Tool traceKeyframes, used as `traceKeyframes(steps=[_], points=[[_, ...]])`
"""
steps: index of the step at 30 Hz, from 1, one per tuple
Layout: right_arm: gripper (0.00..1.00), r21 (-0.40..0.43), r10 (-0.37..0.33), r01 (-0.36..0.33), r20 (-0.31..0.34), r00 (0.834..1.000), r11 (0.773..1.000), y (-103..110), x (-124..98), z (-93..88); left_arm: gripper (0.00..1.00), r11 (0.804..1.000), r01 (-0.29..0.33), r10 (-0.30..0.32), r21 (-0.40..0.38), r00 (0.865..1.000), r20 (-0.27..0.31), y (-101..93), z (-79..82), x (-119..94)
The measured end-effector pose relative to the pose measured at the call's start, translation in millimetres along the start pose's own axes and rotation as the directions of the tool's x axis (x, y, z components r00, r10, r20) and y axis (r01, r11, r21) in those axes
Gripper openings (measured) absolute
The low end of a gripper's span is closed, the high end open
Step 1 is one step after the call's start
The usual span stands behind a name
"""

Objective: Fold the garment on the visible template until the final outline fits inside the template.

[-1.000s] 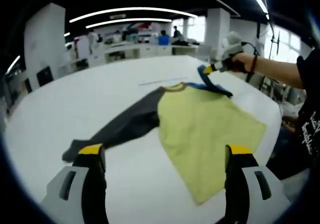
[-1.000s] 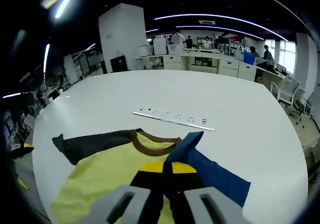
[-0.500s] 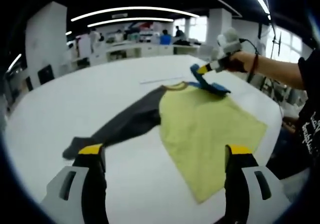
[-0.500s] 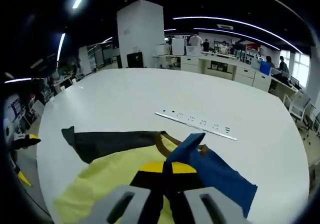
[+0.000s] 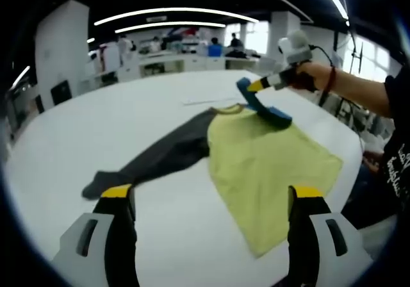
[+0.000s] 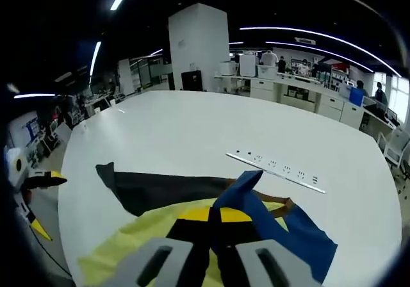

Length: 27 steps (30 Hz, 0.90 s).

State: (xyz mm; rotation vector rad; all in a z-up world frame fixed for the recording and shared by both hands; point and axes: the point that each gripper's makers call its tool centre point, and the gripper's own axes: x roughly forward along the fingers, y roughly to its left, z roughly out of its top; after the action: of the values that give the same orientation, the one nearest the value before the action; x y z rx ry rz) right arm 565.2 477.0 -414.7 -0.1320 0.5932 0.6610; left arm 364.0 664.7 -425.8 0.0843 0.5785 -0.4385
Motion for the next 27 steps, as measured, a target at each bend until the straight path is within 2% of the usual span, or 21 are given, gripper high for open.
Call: traceKeyframes(steps=[11, 18, 27], points=[[0.00, -0.025, 0.123, -0.122, 0.021, 0.992, 0.992, 39.8, 1.2, 3.1, 0.95, 1.000, 0.000, 0.000, -0.006, 1.000, -0.004, 0.3, -1.2, 1.5], [0.00, -0.084, 0.187, -0.186, 0.010, 0.982, 0.979, 61.9, 3.1, -2.1, 0.94, 1.000, -0.002, 0.002, -0.018, 1.000, -0.004, 1.5, -3.6, 1.3], [0.00, -0.121, 0.211, -0.210, -0.008, 0.978, 0.970, 74.9, 11.8, -14.2, 0.94, 1.000, -0.001, 0.001, -0.023, 1.000, -0.007, 2.0, -5.3, 1.9]])
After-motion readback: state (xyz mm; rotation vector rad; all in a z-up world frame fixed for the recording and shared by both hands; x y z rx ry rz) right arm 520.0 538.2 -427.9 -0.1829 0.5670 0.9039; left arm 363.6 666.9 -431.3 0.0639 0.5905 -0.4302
